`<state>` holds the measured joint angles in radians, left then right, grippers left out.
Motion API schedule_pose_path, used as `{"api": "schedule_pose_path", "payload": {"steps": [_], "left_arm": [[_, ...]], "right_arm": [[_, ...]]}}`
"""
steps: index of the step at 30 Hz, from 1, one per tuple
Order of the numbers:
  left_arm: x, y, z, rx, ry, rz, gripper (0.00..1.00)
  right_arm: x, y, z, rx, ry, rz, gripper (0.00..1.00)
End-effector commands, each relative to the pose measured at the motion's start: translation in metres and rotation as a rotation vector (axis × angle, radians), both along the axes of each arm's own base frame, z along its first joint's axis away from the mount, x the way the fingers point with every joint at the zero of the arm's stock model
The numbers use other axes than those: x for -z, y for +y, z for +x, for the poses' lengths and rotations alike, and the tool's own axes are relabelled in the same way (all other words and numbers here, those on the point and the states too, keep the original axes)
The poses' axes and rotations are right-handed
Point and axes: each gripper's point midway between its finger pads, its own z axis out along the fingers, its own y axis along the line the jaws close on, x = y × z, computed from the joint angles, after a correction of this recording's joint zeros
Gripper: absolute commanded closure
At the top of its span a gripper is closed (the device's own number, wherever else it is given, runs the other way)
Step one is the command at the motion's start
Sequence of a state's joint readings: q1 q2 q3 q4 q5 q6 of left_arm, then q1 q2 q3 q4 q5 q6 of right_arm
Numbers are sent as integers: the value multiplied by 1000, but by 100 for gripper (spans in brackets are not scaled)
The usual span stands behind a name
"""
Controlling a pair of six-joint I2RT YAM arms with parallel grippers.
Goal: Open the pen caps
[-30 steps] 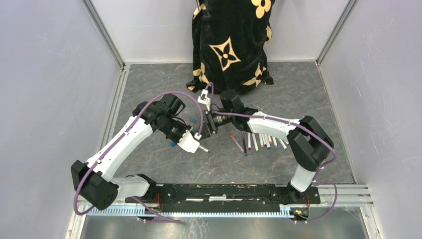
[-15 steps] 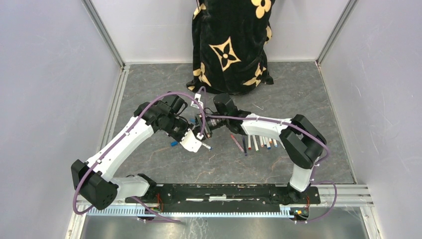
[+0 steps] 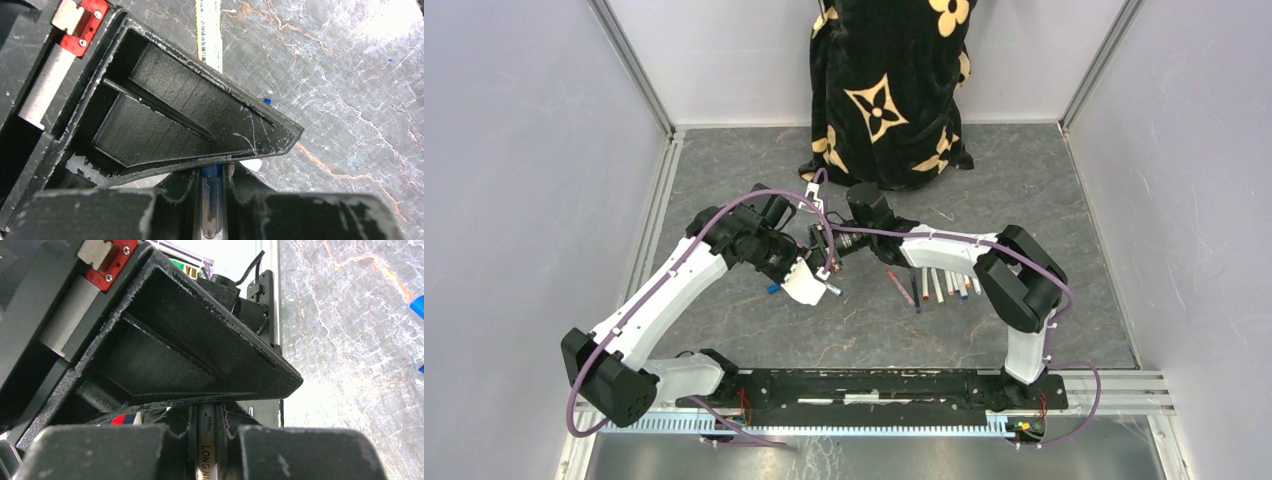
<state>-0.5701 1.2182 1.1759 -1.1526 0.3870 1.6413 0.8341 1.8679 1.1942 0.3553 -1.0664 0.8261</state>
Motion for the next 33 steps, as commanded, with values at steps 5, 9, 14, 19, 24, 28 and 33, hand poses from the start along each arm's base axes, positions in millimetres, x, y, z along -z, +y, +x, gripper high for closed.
{"api": "schedule_pose_path", "payload": {"steps": [5,9,14,19,24,28,33], "left_arm": [[-15,-34,-15,117,16,-127,98],[-15,-35,-12,129,9,-118,98],[-10,-23,4,101,-56,-37,98],[-13,142,92,-178,-174,118,98],[-7,64,62,-46,-139,84,98],[-7,48,45,-39,-89,72,98],[-13,24,17,17,-15,-17,98]], "right_arm": [[-22,26,29,91,-140,78,100],[-8,26,38,116,-165,11,100],[45,4,29,133,-101,-147,100],[124,-145,-52,232,-150,-435,100],[91,-110,-31,182,-101,-318,100],[68,-110,-19,219,-138,-267,100],[30,-97,-8,204,-205,-167,100]]}}
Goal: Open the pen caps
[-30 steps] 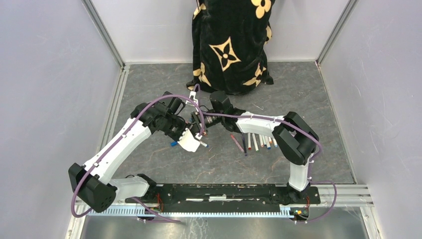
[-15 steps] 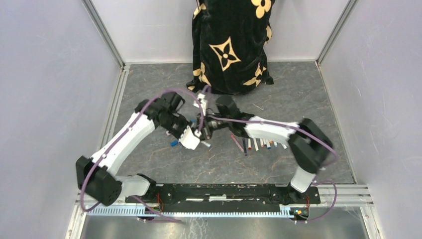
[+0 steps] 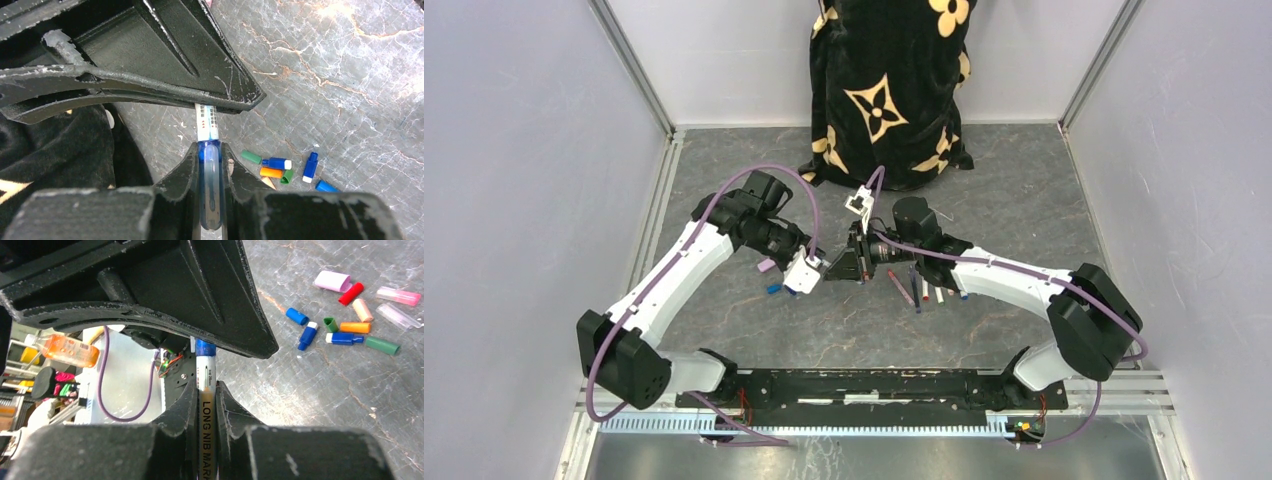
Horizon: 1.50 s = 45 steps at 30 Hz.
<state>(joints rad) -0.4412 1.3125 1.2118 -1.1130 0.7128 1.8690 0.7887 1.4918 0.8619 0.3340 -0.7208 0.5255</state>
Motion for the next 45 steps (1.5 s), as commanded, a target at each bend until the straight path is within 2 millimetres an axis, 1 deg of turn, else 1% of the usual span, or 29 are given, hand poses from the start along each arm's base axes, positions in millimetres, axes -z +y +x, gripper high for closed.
{"api": "schedule_pose_path", "payload": {"steps": [1,3,6,8,13,17,20,24,27,29,30,31,32,33,34,37,39,41,42,44,45], "left_arm": [[0,54,-6,-140,-35,229,98],[2,47,-16,-108,-29,214,98],[1,37,-23,-86,-25,192,98],[-2,32,-25,-80,-22,184,98],[-5,24,-27,-75,-12,170,98],[-8,17,-29,-65,-18,143,98],[-10,14,-28,-68,-22,134,98],[-13,10,-24,-69,-36,119,98],[-15,8,-21,-71,-45,112,98],[-15,8,-21,-64,-47,114,98],[-14,7,-22,-60,-44,112,98],[-14,6,-22,-58,-44,113,95],[-14,5,-24,-52,-46,117,86],[-12,5,-24,-49,-48,125,75],[-11,5,-25,-46,-52,131,69],[-10,8,-22,-44,-76,151,69],[-10,9,-19,-53,-92,160,76],[-9,12,-15,-58,-111,176,86],[-8,14,-13,-58,-123,191,88],[-6,20,-10,-63,-148,223,88],[-5,22,-9,-65,-154,233,86]], "right_arm": [[22,-33,-28,-93,195,-121,97],[11,-27,-24,-98,188,-93,73],[-3,-17,-20,-118,181,-45,62],[-10,-11,-18,-140,176,-27,52],[-21,4,-13,-169,158,13,39],[-25,16,-17,-233,171,29,37],[-25,24,-23,-264,188,47,38],[-26,31,-33,-304,219,68,50],[-24,31,-35,-316,232,64,70],[-26,34,-33,-317,237,65,95],[-28,36,-32,-318,239,66,100],[-29,38,-30,-316,240,65,100],[-31,39,-28,-315,240,65,100],[-32,41,-27,-316,242,63,100],[-32,42,-26,-316,245,61,100],[-30,41,-25,-309,258,46,100],[-25,40,-26,-304,267,33,100],[-22,38,-26,-298,274,24,100],[-20,36,-27,-297,279,17,100],[-15,32,-26,-287,290,2,100],[-12,29,-27,-283,299,-6,100]]}}
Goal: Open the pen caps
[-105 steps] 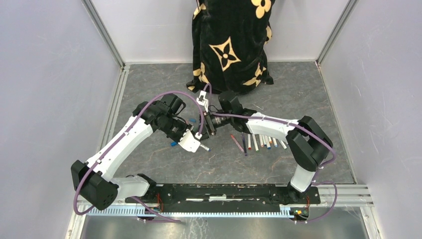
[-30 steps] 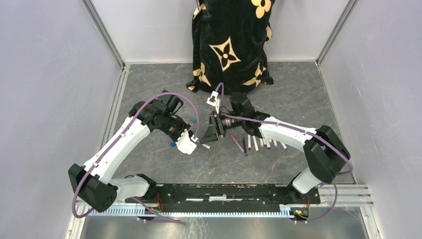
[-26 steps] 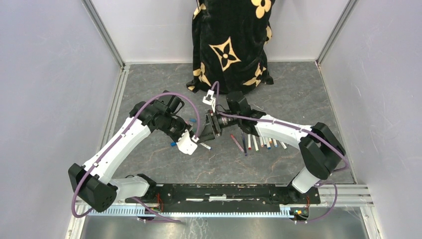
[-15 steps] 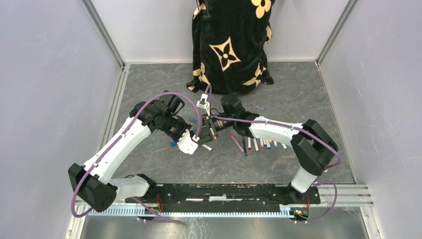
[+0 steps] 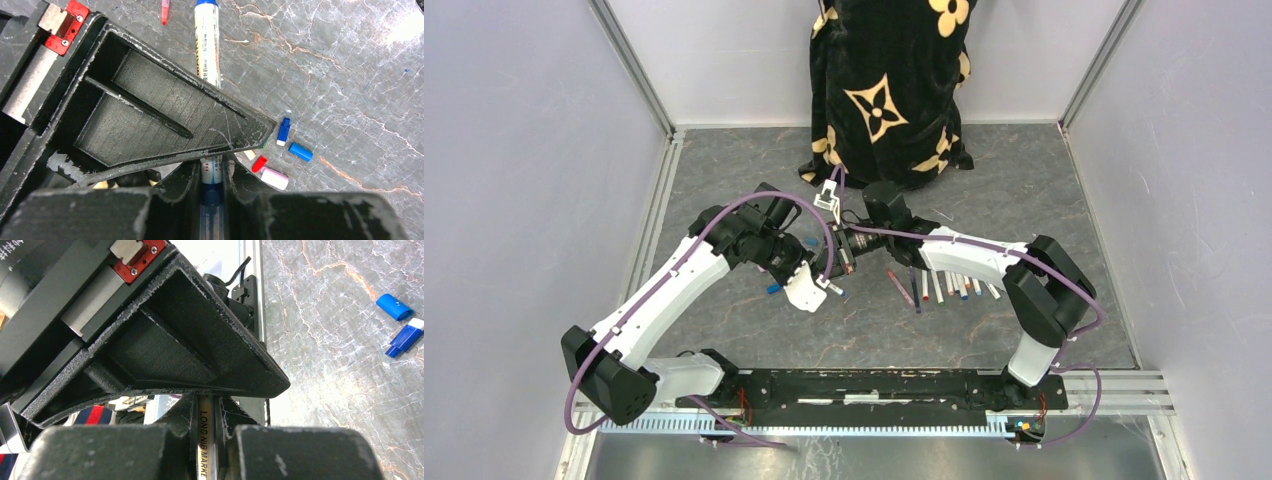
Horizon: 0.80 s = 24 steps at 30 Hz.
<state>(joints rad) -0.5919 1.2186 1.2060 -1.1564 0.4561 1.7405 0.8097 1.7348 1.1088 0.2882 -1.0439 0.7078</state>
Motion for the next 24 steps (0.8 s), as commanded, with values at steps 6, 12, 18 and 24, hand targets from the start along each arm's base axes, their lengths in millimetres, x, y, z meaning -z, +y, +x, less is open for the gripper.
{"api": "schedule_pose_path", "payload": {"steps": [6,12,18,24], "left_arm": [[-5,12,16,16,-131,66,53],[-18,-2,17,38,-136,1,58],[-11,-4,11,44,-112,0,68],[-12,-10,14,32,-139,-44,58]], "right_arm": [[3,-12,-4,-11,28,-51,100],[0,-9,-1,-11,31,-50,100],[-8,-5,1,-4,41,-21,100],[-16,0,4,0,63,6,100]]}}
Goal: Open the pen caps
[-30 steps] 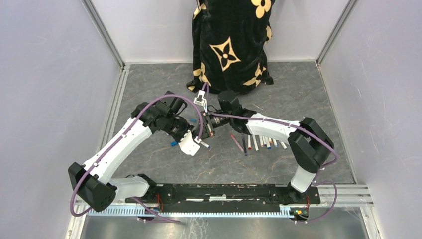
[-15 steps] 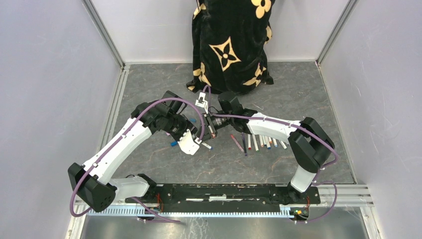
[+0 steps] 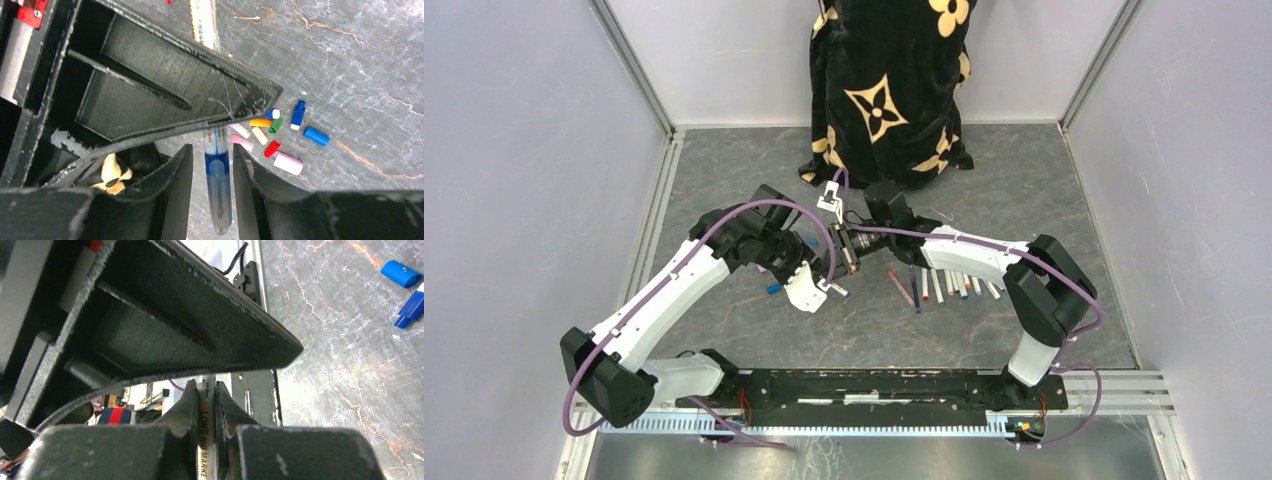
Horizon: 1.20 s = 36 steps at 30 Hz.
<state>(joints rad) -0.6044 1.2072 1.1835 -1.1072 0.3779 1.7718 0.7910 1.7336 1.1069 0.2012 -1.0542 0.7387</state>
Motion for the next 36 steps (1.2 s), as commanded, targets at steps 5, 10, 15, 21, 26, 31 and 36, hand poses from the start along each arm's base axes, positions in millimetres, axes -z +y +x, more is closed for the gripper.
{"api": "schedule_pose_path", "payload": {"steps": [5,10,15,21,26,31,36], "left_arm": [[-16,-13,8,18,-74,-77,70],[-17,-12,10,15,-83,-64,96],[-23,-21,4,50,-62,-109,98],[-25,-27,-3,63,-28,-133,98],[-24,-33,-7,72,4,-148,98],[-19,-38,-6,105,7,-135,98],[-9,-29,17,81,-38,-21,98]], "right_arm": [[-22,7,2,-15,-23,70,100],[-18,6,1,-11,-24,56,92],[-33,22,6,-6,-14,101,63],[-52,46,19,4,-5,166,60],[-49,58,37,56,-10,157,100],[-16,76,71,128,-50,16,100],[42,66,85,118,-35,-139,100]]}}
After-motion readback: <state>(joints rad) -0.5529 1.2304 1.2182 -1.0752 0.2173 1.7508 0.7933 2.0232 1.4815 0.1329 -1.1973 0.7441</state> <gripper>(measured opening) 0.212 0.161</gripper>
